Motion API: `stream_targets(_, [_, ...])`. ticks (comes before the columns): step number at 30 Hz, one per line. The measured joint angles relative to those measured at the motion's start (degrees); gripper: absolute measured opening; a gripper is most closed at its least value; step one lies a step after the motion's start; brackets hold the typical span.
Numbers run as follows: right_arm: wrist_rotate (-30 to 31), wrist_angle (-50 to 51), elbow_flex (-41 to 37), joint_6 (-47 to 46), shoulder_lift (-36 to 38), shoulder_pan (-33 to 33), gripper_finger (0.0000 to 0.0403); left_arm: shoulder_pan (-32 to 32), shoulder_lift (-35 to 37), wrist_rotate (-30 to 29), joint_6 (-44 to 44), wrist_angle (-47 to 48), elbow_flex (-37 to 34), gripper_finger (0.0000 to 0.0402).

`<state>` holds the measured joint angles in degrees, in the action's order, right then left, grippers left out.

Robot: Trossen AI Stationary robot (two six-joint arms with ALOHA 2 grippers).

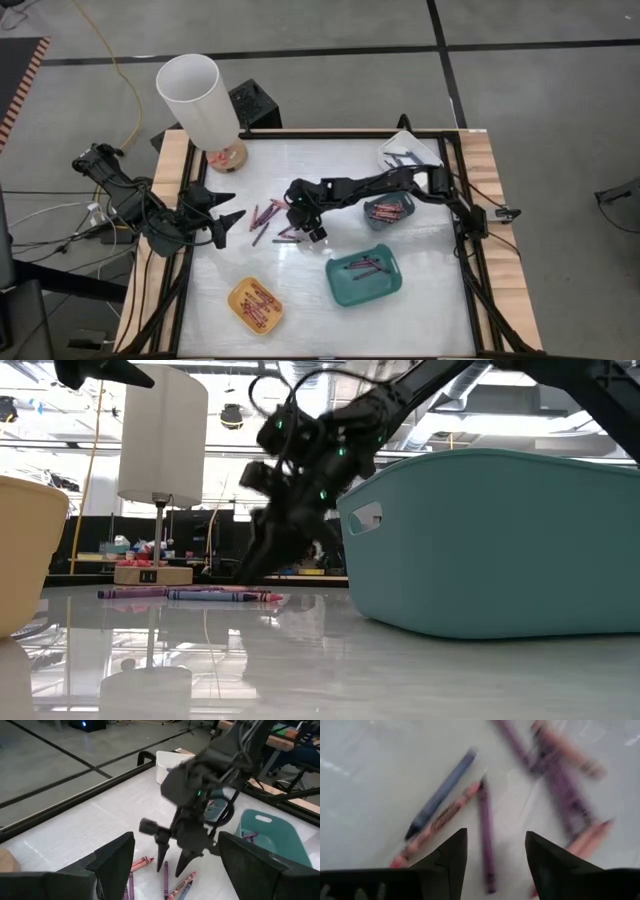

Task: Sort crayons
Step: Put the purple crayon into the blue bin

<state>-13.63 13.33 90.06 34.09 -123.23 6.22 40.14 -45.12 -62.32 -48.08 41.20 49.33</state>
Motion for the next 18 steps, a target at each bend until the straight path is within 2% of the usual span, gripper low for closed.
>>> stream_targets(9, [1.1, -0.6, 0.0, -1.9, -2.5, 0.3, 0.019, 0.0, 0.0, 0.1, -0.2, 0.3, 0.0, 0.0276])
stream_targets(18, [1.8, 1.8, 0.0, -4.1, -2.5, 1.2, 0.0132, 0.0, 0.0, 0.1, -0.3, 0.3, 0.0, 0.0276])
